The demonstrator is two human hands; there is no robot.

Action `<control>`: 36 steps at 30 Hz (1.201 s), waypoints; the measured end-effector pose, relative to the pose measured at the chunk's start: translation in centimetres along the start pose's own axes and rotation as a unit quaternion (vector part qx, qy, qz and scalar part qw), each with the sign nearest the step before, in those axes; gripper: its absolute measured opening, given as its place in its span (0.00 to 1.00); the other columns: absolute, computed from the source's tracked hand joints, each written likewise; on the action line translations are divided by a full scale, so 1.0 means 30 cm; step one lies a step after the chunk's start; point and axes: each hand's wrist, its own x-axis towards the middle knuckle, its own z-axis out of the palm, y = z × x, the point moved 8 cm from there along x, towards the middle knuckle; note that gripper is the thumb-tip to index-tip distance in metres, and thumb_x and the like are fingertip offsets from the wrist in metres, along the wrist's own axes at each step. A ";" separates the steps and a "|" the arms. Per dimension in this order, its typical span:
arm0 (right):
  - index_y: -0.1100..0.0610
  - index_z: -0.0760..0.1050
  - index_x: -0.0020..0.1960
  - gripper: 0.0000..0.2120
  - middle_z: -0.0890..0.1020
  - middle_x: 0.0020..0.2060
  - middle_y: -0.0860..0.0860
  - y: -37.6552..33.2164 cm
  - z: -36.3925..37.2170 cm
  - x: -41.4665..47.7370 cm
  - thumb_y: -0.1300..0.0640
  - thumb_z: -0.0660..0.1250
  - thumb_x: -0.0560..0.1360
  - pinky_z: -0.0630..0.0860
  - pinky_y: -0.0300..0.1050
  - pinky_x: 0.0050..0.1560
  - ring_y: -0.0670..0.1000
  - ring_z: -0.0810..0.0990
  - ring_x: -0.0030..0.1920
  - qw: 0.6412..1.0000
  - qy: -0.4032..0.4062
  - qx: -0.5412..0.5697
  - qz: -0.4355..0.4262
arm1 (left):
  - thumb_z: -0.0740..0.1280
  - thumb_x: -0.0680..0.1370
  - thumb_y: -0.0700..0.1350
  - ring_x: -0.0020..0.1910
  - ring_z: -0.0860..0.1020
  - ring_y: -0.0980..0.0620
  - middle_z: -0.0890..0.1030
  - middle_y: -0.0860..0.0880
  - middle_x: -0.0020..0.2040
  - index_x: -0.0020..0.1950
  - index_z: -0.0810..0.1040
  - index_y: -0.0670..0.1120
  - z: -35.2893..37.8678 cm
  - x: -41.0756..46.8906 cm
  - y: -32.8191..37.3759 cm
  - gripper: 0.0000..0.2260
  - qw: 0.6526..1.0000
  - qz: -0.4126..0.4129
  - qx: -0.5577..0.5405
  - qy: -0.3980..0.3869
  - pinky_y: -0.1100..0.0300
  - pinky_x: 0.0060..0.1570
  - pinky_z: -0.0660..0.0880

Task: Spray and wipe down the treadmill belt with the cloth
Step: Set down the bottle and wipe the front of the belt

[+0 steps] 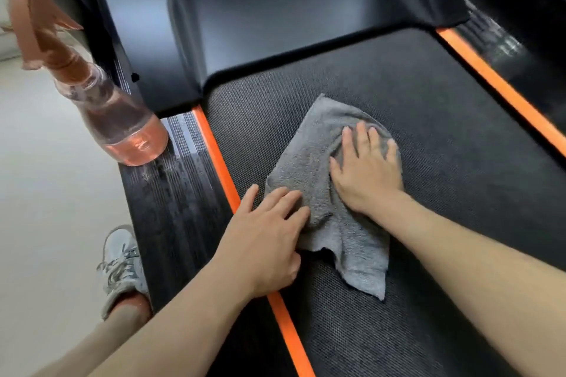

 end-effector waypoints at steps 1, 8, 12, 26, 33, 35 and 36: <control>0.60 0.50 0.81 0.35 0.49 0.80 0.63 -0.056 -0.003 -0.011 0.42 0.40 0.80 0.45 0.61 0.77 0.62 0.49 0.80 1.000 0.018 0.017 0.011 | 0.54 0.65 0.52 0.63 0.78 0.44 0.81 0.47 0.60 0.56 0.82 0.48 -0.014 0.004 -0.017 0.26 1.000 -0.011 -0.010 0.011 0.41 0.66 0.70; 0.58 0.63 0.77 0.30 0.63 0.77 0.57 -0.326 0.064 -0.274 0.49 0.52 0.77 0.53 0.52 0.78 0.57 0.60 0.78 0.955 0.041 0.104 -0.274 | 0.56 0.76 0.47 0.63 0.76 0.40 0.77 0.40 0.65 0.66 0.77 0.40 -0.002 0.018 -0.045 0.23 0.998 -0.022 -0.023 0.049 0.45 0.63 0.74; 0.52 0.49 0.81 0.34 0.48 0.81 0.50 -0.037 0.068 -0.188 0.39 0.39 0.78 0.45 0.52 0.78 0.50 0.45 0.80 0.981 0.036 0.047 -0.183 | 0.55 0.75 0.58 0.70 0.73 0.42 0.72 0.40 0.72 0.72 0.73 0.42 0.063 0.018 -0.003 0.31 0.999 -0.020 0.022 -0.044 0.41 0.65 0.73; 0.47 0.54 0.80 0.31 0.54 0.81 0.52 -0.055 0.093 -0.263 0.39 0.41 0.80 0.47 0.54 0.77 0.54 0.50 0.80 0.985 0.036 0.037 -0.165 | 0.51 0.74 0.56 0.73 0.69 0.42 0.69 0.40 0.74 0.73 0.72 0.45 0.043 0.011 -0.090 0.31 0.998 -0.050 0.028 -0.036 0.42 0.68 0.67; 0.54 0.41 0.81 0.32 0.42 0.80 0.58 0.385 0.078 -0.168 0.41 0.42 0.83 0.43 0.60 0.78 0.58 0.40 0.80 0.982 -0.001 0.094 0.164 | 0.53 0.78 0.58 0.71 0.70 0.35 0.70 0.35 0.73 0.74 0.72 0.47 0.089 0.046 -0.036 0.28 0.998 -0.063 0.004 0.018 0.40 0.65 0.72; 0.58 0.53 0.80 0.31 0.50 0.80 0.62 0.176 0.090 -0.217 0.44 0.46 0.81 0.46 0.62 0.77 0.62 0.48 0.80 0.989 0.041 0.089 0.107 | 0.52 0.77 0.54 0.72 0.69 0.36 0.69 0.36 0.73 0.73 0.72 0.43 0.070 0.059 -0.025 0.28 0.997 -0.073 -0.017 0.033 0.41 0.67 0.71; 0.59 0.63 0.77 0.31 0.59 0.78 0.63 0.047 0.092 -0.254 0.45 0.48 0.79 0.51 0.63 0.75 0.64 0.57 0.78 0.993 0.067 0.087 0.050 | 0.52 0.76 0.52 0.71 0.69 0.36 0.69 0.36 0.73 0.72 0.72 0.41 0.058 0.064 -0.022 0.28 0.996 -0.074 -0.024 0.043 0.42 0.68 0.71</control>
